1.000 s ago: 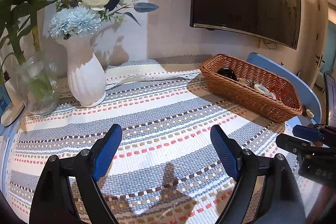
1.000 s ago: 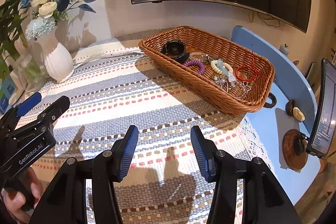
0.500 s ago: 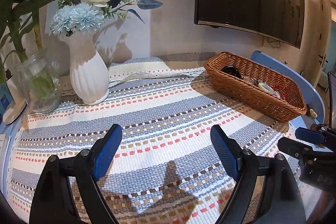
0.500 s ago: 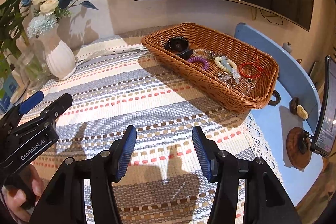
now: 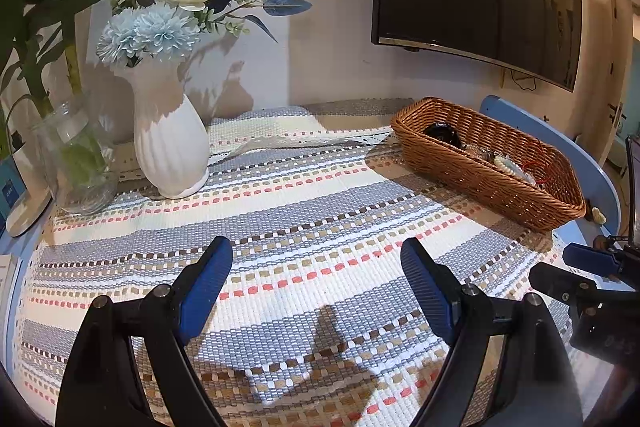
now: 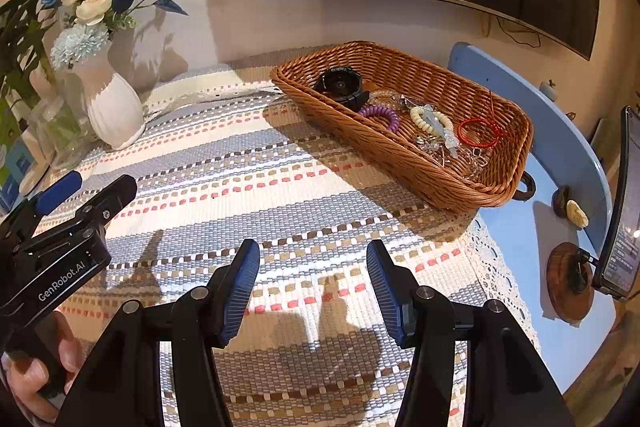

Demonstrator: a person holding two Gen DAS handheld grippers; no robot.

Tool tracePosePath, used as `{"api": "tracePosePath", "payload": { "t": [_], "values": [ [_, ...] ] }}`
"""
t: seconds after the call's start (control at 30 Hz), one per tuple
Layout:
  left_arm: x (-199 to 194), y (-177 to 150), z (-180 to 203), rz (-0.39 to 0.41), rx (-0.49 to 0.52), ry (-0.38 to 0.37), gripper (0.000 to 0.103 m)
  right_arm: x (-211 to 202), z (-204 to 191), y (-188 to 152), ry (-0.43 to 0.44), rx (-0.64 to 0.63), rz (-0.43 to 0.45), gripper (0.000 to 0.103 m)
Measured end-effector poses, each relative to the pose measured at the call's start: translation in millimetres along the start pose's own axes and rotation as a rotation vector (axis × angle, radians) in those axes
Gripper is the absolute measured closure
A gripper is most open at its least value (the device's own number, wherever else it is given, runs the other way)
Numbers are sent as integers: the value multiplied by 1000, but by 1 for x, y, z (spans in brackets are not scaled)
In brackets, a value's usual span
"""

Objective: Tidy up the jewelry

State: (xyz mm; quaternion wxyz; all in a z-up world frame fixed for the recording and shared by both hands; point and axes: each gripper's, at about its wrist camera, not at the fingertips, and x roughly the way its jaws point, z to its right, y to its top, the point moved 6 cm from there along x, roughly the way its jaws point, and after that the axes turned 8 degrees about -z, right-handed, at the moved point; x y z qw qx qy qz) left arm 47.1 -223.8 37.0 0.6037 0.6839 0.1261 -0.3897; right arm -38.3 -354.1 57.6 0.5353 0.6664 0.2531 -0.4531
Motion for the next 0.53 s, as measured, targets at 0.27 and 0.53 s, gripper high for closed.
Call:
{"api": "tracePosePath", "payload": {
  "t": [0.27, 0.53],
  "values": [
    [2, 0, 0, -7, -2, -20, 16, -1, 1, 0, 2, -1, 2, 46],
    [-17, 4, -5, 97, -3, -4, 16, -1, -2, -1, 9, -8, -4, 46]
  ]
}}
